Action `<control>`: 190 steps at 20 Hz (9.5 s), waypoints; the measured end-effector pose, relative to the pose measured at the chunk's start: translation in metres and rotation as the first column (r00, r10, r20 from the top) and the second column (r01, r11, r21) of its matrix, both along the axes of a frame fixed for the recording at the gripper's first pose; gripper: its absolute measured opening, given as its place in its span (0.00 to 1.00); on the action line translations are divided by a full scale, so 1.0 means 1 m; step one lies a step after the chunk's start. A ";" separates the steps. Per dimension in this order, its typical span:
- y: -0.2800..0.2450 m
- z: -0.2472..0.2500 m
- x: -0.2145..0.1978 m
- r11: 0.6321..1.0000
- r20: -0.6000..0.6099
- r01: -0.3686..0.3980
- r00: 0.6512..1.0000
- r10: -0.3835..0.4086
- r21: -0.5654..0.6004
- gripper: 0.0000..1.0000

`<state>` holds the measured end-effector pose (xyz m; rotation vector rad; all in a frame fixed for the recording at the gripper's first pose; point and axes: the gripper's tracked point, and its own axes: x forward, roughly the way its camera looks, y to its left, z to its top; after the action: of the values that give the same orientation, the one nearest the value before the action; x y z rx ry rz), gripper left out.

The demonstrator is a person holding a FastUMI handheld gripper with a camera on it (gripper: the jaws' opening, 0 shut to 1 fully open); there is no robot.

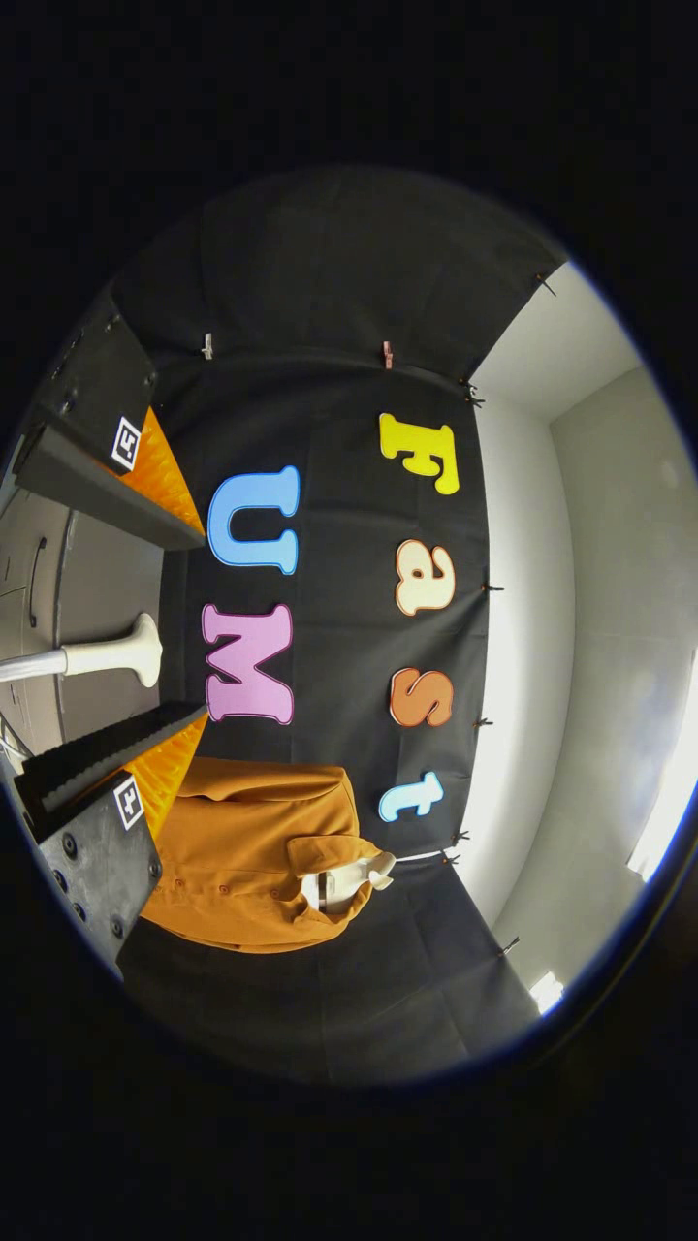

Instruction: Iron the clothes twice with a garment steamer, once on the left side and once on the right side.

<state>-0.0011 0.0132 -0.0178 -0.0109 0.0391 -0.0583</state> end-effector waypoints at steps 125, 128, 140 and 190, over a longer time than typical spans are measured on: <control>-0.310 -0.110 0.080 0.972 -0.403 0.195 0.906 -0.128 0.129 0.44; -0.323 -0.122 0.096 0.976 -0.417 0.167 0.904 -0.094 0.140 0.44; -0.333 -0.202 0.115 0.967 -0.549 0.113 0.835 0.031 0.226 0.44; -0.519 -0.251 0.075 0.923 -0.592 0.229 0.806 -0.001 0.310 0.44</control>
<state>0.0736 -0.5059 -0.2691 0.3561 0.6759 -0.1713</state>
